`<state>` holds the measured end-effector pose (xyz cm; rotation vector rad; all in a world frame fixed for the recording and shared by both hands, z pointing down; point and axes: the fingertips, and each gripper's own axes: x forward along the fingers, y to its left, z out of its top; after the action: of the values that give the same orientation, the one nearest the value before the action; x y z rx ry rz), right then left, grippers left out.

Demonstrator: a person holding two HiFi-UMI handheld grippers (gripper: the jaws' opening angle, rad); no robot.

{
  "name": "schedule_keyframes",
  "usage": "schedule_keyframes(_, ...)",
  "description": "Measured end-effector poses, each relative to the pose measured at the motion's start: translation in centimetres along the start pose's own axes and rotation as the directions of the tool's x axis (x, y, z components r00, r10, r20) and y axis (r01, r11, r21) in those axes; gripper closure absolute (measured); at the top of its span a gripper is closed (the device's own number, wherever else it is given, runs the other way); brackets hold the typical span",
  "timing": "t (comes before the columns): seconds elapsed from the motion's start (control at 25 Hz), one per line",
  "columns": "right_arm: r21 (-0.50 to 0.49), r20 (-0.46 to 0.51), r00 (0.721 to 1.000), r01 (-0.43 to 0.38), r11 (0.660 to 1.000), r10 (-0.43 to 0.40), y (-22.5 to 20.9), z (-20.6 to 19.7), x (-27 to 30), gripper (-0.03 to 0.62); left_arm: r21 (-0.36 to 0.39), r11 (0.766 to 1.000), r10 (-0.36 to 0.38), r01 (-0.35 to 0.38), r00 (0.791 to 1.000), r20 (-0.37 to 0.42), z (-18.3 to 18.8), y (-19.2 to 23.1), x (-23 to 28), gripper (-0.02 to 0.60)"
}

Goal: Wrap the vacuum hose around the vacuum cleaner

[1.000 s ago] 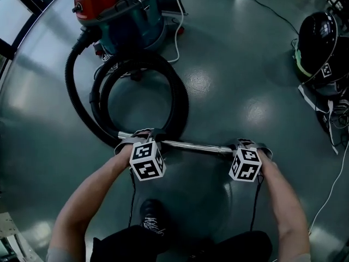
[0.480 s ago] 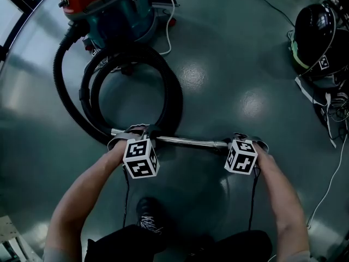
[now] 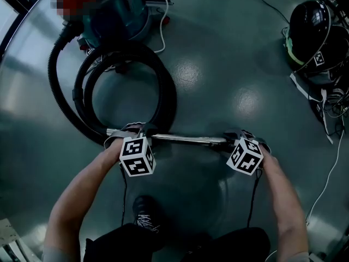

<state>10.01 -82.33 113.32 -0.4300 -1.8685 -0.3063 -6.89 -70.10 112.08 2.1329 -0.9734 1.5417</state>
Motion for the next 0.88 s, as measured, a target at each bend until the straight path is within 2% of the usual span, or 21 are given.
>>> schedule_keyframes(0.16,0.063,0.065,0.997,0.034,0.997,-0.039,-0.4,-0.3,-2.3,0.364,-0.01,1.0,-0.011,0.011,0.999,-0.031,-0.1,0.0,0.1,0.39)
schedule_keyframes(0.32,0.22,0.151,0.984,0.061,0.974,-0.096,-1.1,-1.0,-5.0,0.364,-0.022,1.0,-0.021,0.02,0.998,-0.066,0.0,-0.4,0.3,0.39)
schedule_keyframes(0.4,0.287,0.162,0.979,0.074,0.955,-0.124,-1.3,-1.5,-5.8,0.365,-0.036,0.999,-0.028,0.025,0.996,-0.08,0.1,-0.6,0.3,0.388)
schedule_keyframes(0.6,0.408,0.189,0.977,0.016,0.913,-0.102,-0.2,-1.3,-6.8,0.367,-0.065,0.998,-0.031,0.024,0.994,-0.109,0.0,-1.3,0.3,0.388)
schedule_keyframes(0.76,0.393,0.216,0.968,0.033,0.919,-0.127,1.4,-0.6,-7.0,0.569,-0.058,0.998,-0.026,0.019,0.992,-0.121,-0.2,-2.3,0.0,0.383)
schedule_keyframes(0.88,0.386,0.254,0.966,-0.068,0.92,-0.035,4.3,0.2,-6.3,0.591,-0.083,0.996,-0.034,0.025,0.994,-0.103,0.2,-3.0,-0.6,0.382)
